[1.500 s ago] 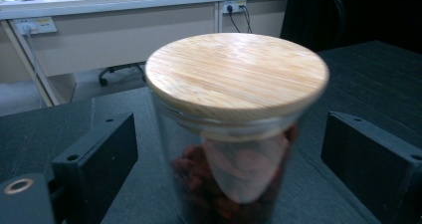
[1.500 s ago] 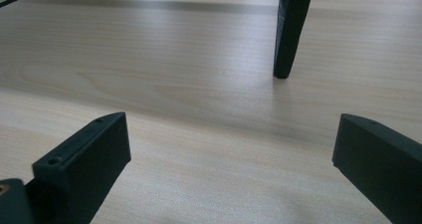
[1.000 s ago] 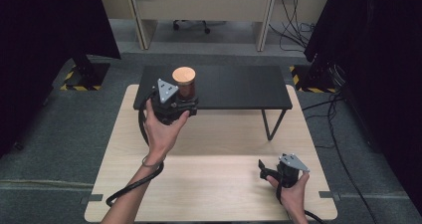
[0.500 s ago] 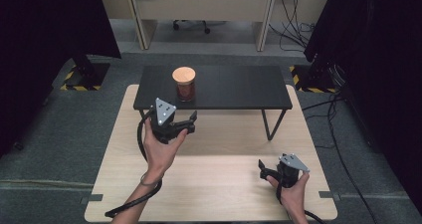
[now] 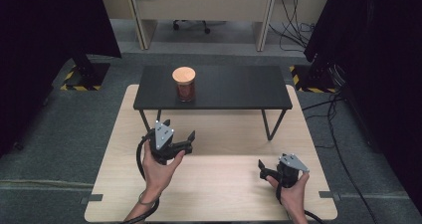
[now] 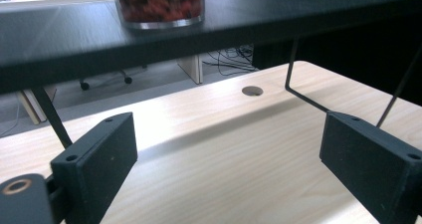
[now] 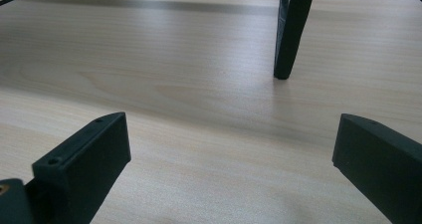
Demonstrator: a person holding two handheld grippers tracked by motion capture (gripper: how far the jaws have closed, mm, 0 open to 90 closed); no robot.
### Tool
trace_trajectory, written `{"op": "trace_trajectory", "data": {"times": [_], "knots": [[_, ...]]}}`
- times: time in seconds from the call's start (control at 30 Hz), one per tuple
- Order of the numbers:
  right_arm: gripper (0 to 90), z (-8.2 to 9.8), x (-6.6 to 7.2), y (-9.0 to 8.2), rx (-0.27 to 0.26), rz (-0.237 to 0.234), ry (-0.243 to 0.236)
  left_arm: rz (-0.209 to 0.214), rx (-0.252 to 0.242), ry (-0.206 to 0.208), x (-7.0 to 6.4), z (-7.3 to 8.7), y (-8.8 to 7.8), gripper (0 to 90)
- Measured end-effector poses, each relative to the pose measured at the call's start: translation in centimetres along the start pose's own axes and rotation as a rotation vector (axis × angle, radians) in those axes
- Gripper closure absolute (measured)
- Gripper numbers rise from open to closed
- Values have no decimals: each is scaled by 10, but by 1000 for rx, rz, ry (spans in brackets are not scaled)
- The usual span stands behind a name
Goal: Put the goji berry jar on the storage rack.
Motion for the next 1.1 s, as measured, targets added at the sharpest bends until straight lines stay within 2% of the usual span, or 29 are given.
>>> {"op": "trace_trajectory", "data": {"times": [0.17, 0.4, 0.57, 0.77, 0.87, 0.97, 1.1], "knots": [[18, 0, 0, 0, 0, 0, -1, 13, 17, -15, -3, 27, -4, 76], [18, 0, 0, 0, -3, 0, -3, 19, 66, -58, -6, 63, -6, 84], [18, 0, 1, 0, -3, 1, -4, 11, 82, -84, -7, 80, -8, 86], [18, 0, 0, 0, -2, 0, -2, 0, 112, -94, -8, 89, -7, 90], [18, 1, 0, 0, -5, 1, -2, -18, 116, -84, -11, 93, -7, 91], [18, 1, 1, 0, -5, 2, -6, -17, 138, -98, -12, 95, -5, 93], [18, 1, 1, 0, -5, 3, -3, -28, 134, -107, -13, 95, -5, 100]]}}
Point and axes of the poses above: each handheld gripper's, and its own axes: y roughly forward along the jaws, z roughly out of its underside, x roughly to its left, the point moved 1 cm from there along y, roughly forward along the jaws, and after that the axes turned 11 degrees about z, right-handed, at the moved point
